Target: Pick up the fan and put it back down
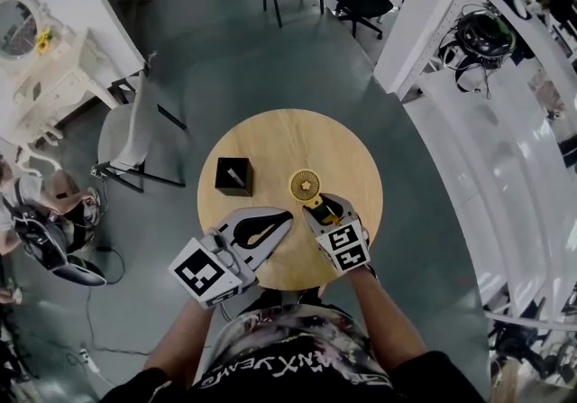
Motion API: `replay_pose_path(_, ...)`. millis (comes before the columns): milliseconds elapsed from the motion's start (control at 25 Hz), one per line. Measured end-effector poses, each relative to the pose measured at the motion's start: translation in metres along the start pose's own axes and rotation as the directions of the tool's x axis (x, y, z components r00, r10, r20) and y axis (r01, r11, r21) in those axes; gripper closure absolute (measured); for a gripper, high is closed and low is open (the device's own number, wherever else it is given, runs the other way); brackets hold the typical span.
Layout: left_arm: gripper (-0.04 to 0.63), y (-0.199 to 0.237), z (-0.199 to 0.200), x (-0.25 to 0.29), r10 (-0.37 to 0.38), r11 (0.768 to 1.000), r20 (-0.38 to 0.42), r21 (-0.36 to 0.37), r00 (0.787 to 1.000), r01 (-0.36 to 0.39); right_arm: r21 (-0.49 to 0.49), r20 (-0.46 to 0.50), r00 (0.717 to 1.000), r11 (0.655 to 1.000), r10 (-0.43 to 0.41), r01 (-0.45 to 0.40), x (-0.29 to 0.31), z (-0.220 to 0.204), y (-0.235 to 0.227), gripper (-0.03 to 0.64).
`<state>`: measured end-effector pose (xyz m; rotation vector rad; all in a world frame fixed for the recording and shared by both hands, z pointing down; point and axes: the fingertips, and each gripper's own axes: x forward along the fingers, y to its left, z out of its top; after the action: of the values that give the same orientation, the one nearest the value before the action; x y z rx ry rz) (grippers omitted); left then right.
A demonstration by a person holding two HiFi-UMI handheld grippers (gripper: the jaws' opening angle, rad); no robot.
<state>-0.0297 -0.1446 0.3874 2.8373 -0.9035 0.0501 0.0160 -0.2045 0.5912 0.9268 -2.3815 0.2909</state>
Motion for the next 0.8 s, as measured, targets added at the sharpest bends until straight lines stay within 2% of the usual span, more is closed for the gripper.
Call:
replay_pose_path(480,0.577,0.002,0.000,0.000,0.002,1.000,0.002,0.004,1.000,-0.002,-0.049,0.203,0.979,0.999,0.019,-0.009,-0.056,0.082,0.010,0.433)
replay_pose_path(640,0.577,0.001,0.000,0.000,0.001,1.000,0.000,0.005,1.000,-0.001,-0.053,0.274,0.961,0.998,0.035,-0.021,-0.079,0.108,0.015,0.433)
replay_pose_path(800,0.577,0.001,0.002,0.001,0.000,1.000,0.003,0.007,1.000,0.000,-0.100,0.377,0.925,0.995,0.056,-0.020,-0.099,0.128,0.016,0.433)
